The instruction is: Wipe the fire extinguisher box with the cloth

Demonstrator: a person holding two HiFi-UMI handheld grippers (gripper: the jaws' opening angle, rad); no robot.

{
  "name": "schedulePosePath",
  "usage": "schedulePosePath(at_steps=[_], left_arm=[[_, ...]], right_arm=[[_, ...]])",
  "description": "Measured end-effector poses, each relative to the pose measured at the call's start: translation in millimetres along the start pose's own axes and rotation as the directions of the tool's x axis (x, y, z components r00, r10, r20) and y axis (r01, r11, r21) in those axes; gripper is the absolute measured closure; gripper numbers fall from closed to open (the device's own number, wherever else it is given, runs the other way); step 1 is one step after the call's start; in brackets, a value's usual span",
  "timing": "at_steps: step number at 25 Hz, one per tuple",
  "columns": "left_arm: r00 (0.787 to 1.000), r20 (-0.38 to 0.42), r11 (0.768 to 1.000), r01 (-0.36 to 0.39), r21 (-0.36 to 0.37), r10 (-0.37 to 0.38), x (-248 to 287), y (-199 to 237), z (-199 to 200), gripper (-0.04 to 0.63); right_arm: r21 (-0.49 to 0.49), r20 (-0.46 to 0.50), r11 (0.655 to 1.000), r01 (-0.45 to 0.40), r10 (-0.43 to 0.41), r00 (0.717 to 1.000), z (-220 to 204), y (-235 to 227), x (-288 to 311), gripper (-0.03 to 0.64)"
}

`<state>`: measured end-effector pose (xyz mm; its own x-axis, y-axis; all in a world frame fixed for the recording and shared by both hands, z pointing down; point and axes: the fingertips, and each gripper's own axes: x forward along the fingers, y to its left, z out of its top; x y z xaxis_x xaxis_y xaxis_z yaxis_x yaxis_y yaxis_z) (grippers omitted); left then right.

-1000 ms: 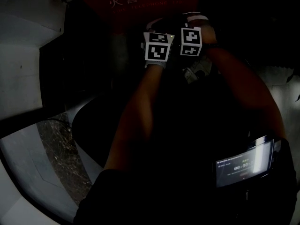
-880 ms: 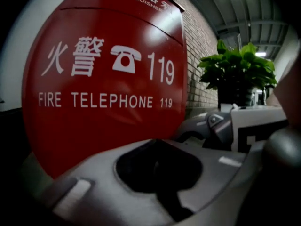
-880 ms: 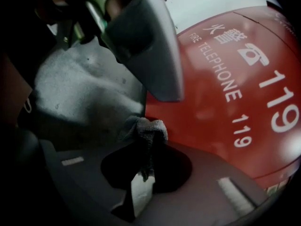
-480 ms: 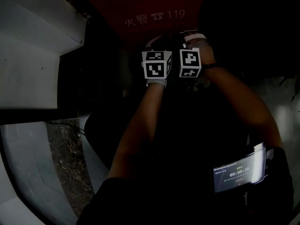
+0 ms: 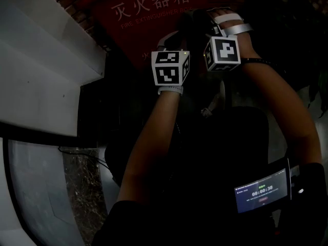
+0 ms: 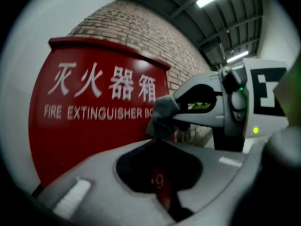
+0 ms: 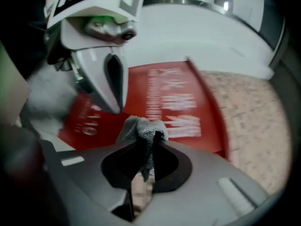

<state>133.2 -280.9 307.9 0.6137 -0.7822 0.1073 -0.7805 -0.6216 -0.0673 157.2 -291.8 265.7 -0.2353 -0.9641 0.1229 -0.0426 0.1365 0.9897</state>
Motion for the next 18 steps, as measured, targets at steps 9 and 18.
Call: schedulePosePath(at_steps=[9, 18], left_arm=[[0.986, 0.169, 0.997, 0.001, 0.081, -0.014, 7.4, -8.4, 130.0, 0.592], [0.982, 0.188, 0.996, -0.015, 0.083, 0.0, 12.9, -5.9, 137.6, 0.592]], right_arm=[[-0.088, -0.031, 0.984, 0.153, -0.156, 0.987, -9.7, -122.8, -7.3, 0.583], [-0.147, -0.064, 0.98, 0.136, -0.147, 0.987, -30.1, -119.5, -0.3, 0.583]])
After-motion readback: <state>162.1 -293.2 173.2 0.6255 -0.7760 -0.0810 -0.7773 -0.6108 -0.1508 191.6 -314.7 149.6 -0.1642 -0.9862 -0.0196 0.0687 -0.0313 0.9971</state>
